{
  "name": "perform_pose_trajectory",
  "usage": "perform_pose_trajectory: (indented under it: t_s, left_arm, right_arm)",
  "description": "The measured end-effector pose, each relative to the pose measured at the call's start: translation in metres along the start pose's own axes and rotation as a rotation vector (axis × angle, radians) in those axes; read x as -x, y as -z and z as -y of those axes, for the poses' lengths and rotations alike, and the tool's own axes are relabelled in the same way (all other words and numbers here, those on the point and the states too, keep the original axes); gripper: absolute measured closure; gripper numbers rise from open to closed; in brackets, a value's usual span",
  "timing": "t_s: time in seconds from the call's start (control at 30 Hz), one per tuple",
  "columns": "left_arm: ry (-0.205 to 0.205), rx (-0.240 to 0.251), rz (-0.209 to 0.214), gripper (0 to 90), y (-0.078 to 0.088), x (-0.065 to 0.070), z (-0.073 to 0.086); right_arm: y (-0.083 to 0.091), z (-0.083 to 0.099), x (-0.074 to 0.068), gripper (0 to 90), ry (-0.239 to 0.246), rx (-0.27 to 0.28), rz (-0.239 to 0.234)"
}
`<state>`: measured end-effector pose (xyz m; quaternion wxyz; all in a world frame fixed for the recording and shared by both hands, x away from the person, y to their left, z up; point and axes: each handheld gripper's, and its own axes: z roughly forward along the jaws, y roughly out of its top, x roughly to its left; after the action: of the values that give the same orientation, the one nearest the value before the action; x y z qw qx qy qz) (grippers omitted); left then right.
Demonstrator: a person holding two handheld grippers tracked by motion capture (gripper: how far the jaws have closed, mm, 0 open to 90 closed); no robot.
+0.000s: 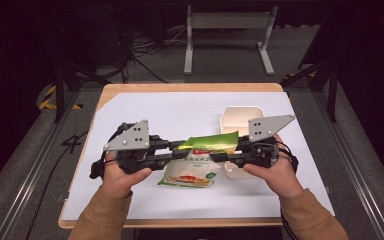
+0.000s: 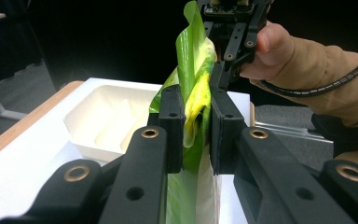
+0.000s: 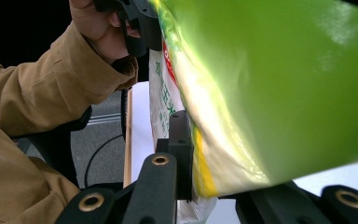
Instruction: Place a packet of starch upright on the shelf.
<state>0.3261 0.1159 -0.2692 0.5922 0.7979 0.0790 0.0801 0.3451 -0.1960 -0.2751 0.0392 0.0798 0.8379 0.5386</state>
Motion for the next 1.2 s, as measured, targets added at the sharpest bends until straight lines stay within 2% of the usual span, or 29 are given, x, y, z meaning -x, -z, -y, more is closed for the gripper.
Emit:
perform_pose_trajectory:
  t_s: [0.17, 0.3, 0.47, 0.6, 0.83, 1.2]
  left_arm:
    - [0.014, 0.015, -0.011, 74.9, 0.003, -0.002, 0.003]
    - [0.027, 0.034, -0.026, 67.3, 0.006, -0.004, 0.006]
    - [0.045, 0.041, -0.061, 59.3, 0.016, -0.008, 0.007]
    - [0.061, 0.056, -0.095, 54.3, 0.025, -0.012, 0.009]
    - [0.103, 0.076, -0.163, 51.3, 0.038, -0.026, 0.017]
    - [0.146, 0.053, -0.250, 49.2, 0.042, -0.040, 0.028]
  right_arm:
    - [0.001, -0.008, -0.001, 81.3, 0.014, -0.015, 0.011]
    - [0.003, -0.014, -0.001, 81.5, 0.031, -0.027, 0.025]
    - [0.014, -0.019, 0.002, 81.6, 0.034, -0.009, 0.051]
    - [0.027, -0.023, 0.004, 81.6, 0.044, -0.015, 0.093]
    - [0.049, -0.025, 0.009, 81.6, 0.047, -0.025, 0.150]
    - [0.081, -0.020, 0.017, 81.6, 0.033, -0.019, 0.224]
